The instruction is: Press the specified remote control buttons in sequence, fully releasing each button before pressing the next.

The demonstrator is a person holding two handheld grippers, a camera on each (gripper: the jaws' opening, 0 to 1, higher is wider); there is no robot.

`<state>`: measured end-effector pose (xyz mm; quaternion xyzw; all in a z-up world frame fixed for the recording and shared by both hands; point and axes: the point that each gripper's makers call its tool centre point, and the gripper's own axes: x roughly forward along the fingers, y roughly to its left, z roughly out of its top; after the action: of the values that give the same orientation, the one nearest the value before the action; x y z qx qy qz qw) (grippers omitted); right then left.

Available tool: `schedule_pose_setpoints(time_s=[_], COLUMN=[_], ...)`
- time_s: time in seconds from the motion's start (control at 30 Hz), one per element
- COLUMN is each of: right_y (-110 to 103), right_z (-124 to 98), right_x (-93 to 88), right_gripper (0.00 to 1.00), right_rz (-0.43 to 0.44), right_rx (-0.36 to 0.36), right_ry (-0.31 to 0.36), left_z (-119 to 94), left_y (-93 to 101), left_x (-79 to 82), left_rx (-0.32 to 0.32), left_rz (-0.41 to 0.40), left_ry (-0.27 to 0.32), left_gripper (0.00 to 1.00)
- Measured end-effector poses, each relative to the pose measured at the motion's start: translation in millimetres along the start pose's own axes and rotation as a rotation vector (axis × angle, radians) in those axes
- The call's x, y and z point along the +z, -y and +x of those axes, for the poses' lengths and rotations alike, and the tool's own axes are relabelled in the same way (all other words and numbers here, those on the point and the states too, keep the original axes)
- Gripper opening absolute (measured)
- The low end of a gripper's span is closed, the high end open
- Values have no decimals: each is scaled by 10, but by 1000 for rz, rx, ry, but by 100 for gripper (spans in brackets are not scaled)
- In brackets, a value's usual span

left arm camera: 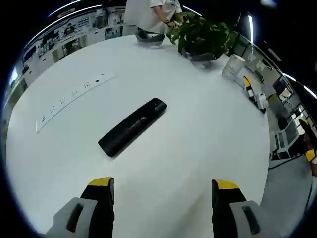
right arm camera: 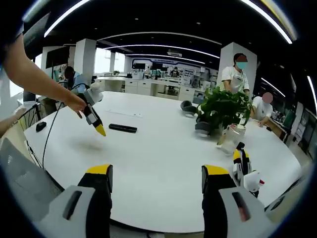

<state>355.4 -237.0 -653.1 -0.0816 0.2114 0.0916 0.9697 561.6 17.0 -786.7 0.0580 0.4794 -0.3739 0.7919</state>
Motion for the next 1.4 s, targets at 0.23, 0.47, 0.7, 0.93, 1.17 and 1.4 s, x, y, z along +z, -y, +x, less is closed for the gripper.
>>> schedule_pose_setpoints(time_s=[0.23, 0.47, 0.7, 0.93, 1.17, 1.4], right_y=[-45, -77, -128, -132, -112, -114], right_z=[-10, -34, -33, -44, -60, -101], right_x=[31, 84, 88, 102, 115, 201], right_gripper=[77, 78, 82, 85, 87, 94], right_rz=[-6, -19, -32, -9, 6, 30], right_rx=[22, 30, 48, 61, 56, 68], right_ry=[18, 48, 49, 60, 71, 124], left_z=[-255, -544, -896, -1355, -1701, -2010], left_y=[231, 457, 647, 808, 927, 1114], left_x=[-36, -65, -191, -189, -309, -434], left_rx=[-25, -11, 67, 118, 226, 322], left_rz=[-88, -76, -57, -104, -132, -137], left_ry=[157, 337, 482, 667, 761, 882], left_gripper=[85, 85, 83, 83, 90, 100])
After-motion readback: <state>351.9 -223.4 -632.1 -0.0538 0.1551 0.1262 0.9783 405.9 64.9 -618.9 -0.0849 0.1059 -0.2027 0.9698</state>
